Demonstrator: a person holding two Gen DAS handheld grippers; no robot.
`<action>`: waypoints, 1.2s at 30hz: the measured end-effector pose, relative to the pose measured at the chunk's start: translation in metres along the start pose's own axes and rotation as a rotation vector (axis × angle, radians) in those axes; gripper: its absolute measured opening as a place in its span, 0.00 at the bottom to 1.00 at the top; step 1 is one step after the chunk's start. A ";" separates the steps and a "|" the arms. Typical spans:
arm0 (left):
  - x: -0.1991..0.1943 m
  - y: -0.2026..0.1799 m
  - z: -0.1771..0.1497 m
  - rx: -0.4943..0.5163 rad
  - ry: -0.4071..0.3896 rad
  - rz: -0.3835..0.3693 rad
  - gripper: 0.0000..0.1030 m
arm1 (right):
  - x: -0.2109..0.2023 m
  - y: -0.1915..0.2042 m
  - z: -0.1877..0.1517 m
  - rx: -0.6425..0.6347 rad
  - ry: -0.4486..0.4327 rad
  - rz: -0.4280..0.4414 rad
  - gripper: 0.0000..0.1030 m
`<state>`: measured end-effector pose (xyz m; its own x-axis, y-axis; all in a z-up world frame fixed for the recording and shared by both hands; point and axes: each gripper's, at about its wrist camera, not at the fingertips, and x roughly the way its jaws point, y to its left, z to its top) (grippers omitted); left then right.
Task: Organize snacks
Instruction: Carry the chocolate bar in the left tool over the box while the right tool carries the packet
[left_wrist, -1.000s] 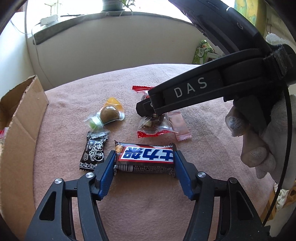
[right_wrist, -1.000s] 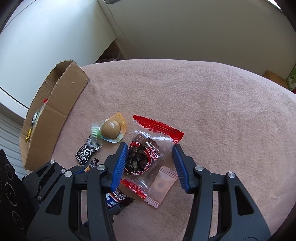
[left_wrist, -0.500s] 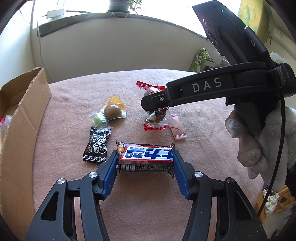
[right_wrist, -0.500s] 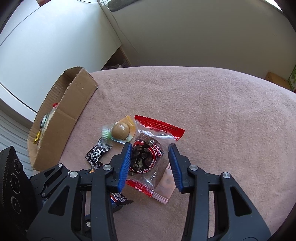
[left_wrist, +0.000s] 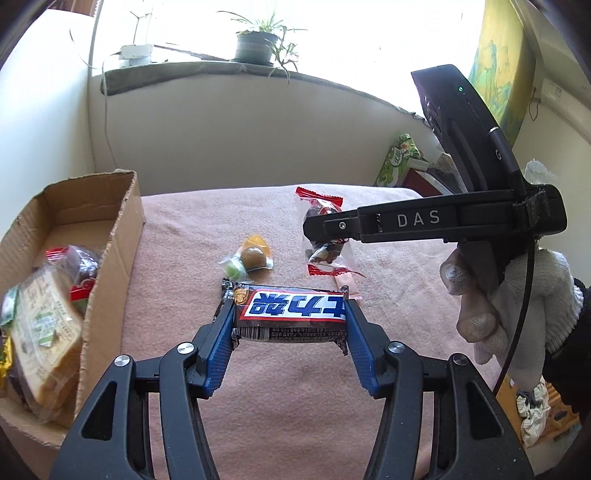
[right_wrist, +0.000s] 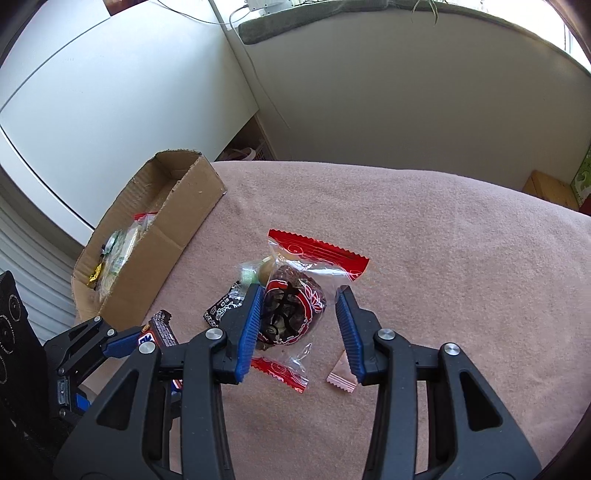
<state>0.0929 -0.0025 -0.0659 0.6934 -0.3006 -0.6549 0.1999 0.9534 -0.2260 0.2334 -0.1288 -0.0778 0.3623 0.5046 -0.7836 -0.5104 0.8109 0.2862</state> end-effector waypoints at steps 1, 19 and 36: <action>-0.005 0.003 0.000 -0.004 -0.012 0.003 0.54 | -0.003 0.003 0.001 -0.005 -0.006 0.001 0.41; -0.044 0.074 0.015 -0.107 -0.149 0.169 0.54 | -0.006 0.068 0.024 -0.095 -0.061 0.036 0.41; -0.060 0.135 0.025 -0.142 -0.188 0.265 0.54 | 0.026 0.134 0.055 -0.183 -0.059 0.074 0.41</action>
<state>0.0952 0.1453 -0.0391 0.8262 -0.0208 -0.5630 -0.0928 0.9806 -0.1724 0.2177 0.0094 -0.0297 0.3610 0.5820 -0.7286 -0.6689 0.7060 0.2326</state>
